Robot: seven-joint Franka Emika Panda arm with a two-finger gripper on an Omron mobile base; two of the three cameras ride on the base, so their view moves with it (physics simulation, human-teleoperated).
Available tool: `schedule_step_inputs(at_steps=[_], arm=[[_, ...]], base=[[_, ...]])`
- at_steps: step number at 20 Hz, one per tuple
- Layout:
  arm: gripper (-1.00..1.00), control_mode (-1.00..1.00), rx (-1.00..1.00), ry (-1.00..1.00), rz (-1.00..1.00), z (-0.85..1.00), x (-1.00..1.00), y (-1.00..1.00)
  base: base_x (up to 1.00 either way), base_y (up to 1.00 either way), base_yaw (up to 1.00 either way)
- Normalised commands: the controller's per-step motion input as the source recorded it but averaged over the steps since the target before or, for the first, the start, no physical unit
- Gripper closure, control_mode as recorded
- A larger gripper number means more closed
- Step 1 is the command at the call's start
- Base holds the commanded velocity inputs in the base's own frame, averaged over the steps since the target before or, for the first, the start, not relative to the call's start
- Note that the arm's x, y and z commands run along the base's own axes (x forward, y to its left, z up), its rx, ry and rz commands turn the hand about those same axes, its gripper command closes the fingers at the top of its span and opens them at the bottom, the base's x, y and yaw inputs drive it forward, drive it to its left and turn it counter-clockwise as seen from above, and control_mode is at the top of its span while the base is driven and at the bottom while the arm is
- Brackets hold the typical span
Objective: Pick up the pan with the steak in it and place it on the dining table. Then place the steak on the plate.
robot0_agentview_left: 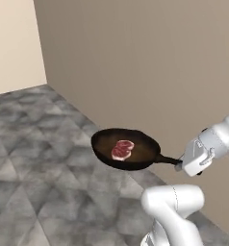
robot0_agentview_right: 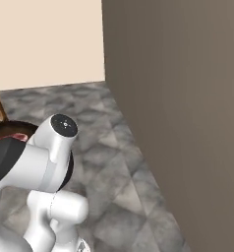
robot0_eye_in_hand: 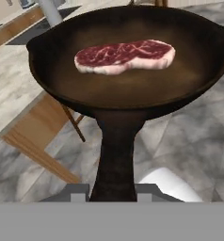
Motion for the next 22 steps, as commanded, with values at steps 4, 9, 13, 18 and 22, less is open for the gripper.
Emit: schedule_step_inputs(at_steps=[4, 9, 13, 18, 22], arm=[[1.0, 1.0, 0.0, 0.0, 0.0, 0.0, 0.0, 0.0], [1.0, 1.0, 0.0, 0.0, 0.0, 0.0, 0.0, 0.0], [1.0, 1.0, 0.0, 0.0, 0.0, 0.0, 0.0, 0.0], [1.0, 1.0, 0.0, 0.0, 0.0, 0.0, 0.0, 0.0], [1.0, 1.0, 0.0, 0.0, 0.0, 0.0, 0.0, 0.0]], base=[[1.0, 0.13, 0.0], [1.0, 0.2, 0.0], [1.0, 0.19, 0.0], [0.47, 0.03, 0.33], [0.0, 0.0, 0.48]])
